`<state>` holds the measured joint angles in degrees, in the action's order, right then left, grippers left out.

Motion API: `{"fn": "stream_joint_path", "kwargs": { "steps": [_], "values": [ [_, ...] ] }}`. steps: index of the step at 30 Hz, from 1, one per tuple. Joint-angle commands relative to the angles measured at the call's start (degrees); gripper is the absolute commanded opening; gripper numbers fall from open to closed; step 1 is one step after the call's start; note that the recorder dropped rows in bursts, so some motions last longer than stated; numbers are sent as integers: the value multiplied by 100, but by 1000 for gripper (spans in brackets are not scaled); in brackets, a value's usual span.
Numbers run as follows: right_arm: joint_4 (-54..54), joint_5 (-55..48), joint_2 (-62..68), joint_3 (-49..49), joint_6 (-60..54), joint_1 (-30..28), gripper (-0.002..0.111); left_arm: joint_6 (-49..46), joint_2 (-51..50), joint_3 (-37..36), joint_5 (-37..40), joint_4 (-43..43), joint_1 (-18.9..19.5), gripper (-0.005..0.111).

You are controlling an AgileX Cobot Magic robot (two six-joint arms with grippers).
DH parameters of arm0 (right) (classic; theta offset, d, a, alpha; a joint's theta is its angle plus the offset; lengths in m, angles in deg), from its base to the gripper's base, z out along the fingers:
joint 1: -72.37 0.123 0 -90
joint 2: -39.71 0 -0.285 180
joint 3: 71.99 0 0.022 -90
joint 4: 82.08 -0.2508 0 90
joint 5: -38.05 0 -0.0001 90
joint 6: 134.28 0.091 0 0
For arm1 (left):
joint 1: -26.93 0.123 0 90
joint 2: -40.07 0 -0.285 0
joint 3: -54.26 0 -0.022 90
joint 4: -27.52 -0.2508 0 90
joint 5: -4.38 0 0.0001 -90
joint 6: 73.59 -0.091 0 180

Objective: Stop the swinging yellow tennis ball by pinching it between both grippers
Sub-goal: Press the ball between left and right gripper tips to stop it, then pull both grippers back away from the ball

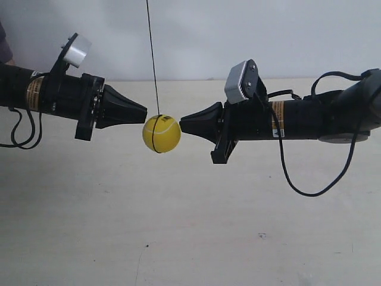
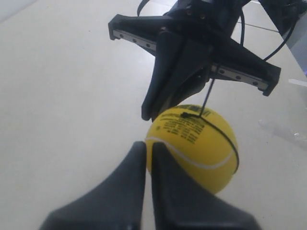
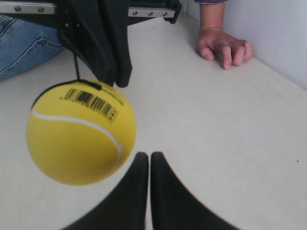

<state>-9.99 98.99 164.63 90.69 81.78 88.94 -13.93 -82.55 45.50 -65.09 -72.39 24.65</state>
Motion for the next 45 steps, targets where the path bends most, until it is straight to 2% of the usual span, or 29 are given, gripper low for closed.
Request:
{"fn": "stream_joint_path", "kwargs": {
  "steps": [1,39,45],
  "values": [
    [26,77,12,24,9,5,0,53,5,21,-49,-4,-28,5],
    [26,30,12,24,8,-6,0,36,5,21,-49,-4,-28,5],
    [26,-259,12,24,-53,-6,0,47,5,21,-49,-4,-18,5]
  ]
}}
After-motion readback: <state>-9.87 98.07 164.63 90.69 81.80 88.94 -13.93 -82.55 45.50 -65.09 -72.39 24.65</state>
